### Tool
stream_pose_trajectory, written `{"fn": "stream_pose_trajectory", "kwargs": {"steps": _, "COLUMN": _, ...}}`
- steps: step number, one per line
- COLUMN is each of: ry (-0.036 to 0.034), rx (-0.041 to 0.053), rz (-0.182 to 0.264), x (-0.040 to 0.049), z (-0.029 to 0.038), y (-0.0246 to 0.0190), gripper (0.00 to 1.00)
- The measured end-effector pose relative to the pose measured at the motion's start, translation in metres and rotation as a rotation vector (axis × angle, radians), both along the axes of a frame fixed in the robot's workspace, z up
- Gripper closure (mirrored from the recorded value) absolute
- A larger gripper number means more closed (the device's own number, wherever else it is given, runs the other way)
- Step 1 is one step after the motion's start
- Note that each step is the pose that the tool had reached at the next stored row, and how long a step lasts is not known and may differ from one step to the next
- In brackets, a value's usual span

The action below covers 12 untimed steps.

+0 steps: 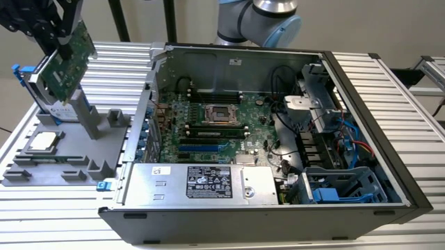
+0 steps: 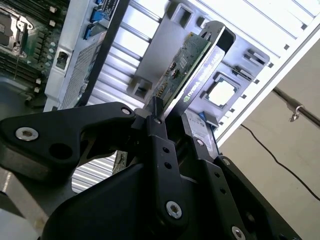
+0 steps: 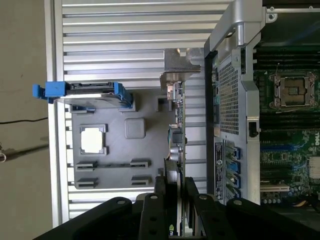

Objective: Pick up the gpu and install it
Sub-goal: 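Pick up the gpu and move the gpu toward the slot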

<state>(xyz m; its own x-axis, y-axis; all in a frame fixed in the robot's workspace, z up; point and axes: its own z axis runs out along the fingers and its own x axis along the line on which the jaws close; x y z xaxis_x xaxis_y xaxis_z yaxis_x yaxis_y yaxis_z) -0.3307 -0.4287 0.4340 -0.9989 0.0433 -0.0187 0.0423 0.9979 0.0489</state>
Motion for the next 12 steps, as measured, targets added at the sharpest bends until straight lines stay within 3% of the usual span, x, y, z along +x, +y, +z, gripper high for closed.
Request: {"fn": "stream_pose_trajectory", "kwargs": {"steps": 12, "ry": -0.0002, "rx": -0.0005, "rz": 0.0, "x": 0.0107, "z": -0.0001, "y": 0.0, "gripper": 1.0}}
